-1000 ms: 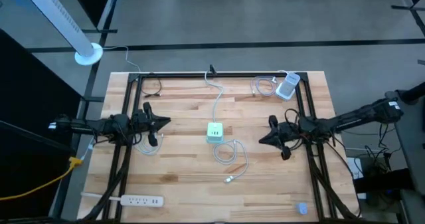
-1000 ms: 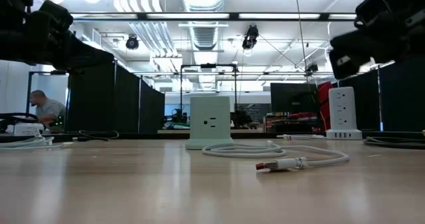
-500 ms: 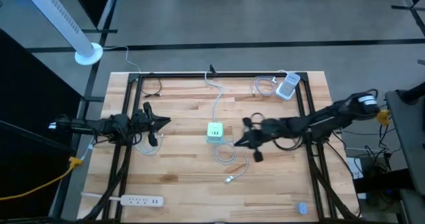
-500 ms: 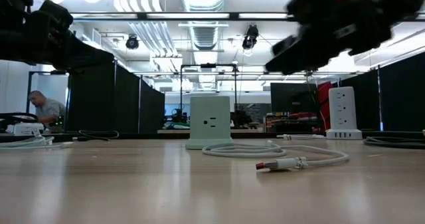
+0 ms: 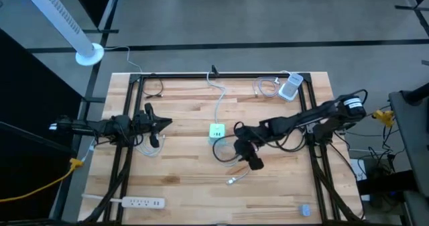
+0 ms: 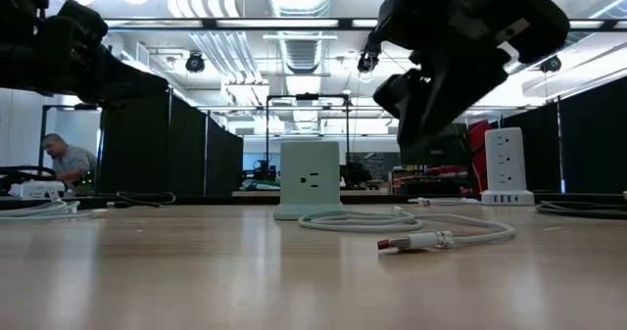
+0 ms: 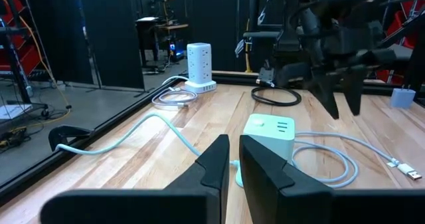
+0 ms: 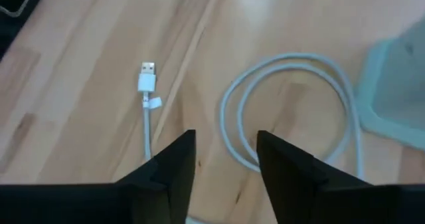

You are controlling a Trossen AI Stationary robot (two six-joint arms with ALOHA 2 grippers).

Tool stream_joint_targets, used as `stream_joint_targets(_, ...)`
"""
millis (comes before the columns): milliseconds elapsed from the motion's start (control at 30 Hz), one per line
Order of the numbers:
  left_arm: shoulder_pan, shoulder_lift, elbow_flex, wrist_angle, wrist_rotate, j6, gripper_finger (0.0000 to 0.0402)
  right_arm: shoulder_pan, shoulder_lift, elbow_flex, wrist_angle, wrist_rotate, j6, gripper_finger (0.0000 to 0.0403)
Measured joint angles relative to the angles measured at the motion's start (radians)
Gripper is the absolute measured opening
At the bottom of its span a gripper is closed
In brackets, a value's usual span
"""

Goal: Insert USB
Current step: Insert the right white USB cable into the green outlet

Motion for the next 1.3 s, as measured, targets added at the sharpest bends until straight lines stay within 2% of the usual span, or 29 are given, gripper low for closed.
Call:
stream_joint_targets(133, 0.0, 0.0, 0.0, 0.0, 0.0, 0.0, 0.0025, 0.051, 0.075, -0.029, 0.053, 0.062, 0.01, 0.0156)
stream_joint_targets(200, 0.0, 0.0, 0.0, 0.0, 0.0, 0.0, 0.0025, 0.088, 0.122, -0.037, 0.101, 0.121, 0.074, 0.0153)
stream_joint_targets(267, 0.0, 0.0, 0.0, 0.0, 0.0, 0.0, 0.0025, 0.129, 0.146, -0.035, 0.121, 0.132, 0.121, 0.015)
stream_joint_targets(333, 0.0, 0.0, 0.0, 0.0, 0.0, 0.0, 0.0025, 0.175, 0.15, -0.028, 0.123, 0.154, 0.146, 0.0149)
stream_joint_targets(433, 0.0, 0.0, 0.0, 0.0, 0.0, 0.0, 0.0025, 0.241, 0.149, -0.024, 0.149, 0.241, 0.19, 0.015)
stream_joint_targets(700, 0.0, 0.0, 0.0, 0.0, 0.0, 0.0, 0.0025, 0.368, 0.166, -0.024, 0.191, 0.409, 0.211, 0.0152)
stream_joint_targets(1100, 0.0, 0.0, 0.0, 0.0, 0.0, 0.0, 0.0025, 0.378, 0.283, -0.024, 0.413, 0.453, 0.152, 0.0134)
stream_joint_targets(1300, 0.0, 0.0, 0.0, 0.001, 0.0, 0.0, 0.0025, 0.356, 0.284, -0.024, 0.417, 0.484, 0.09, 0.0116)
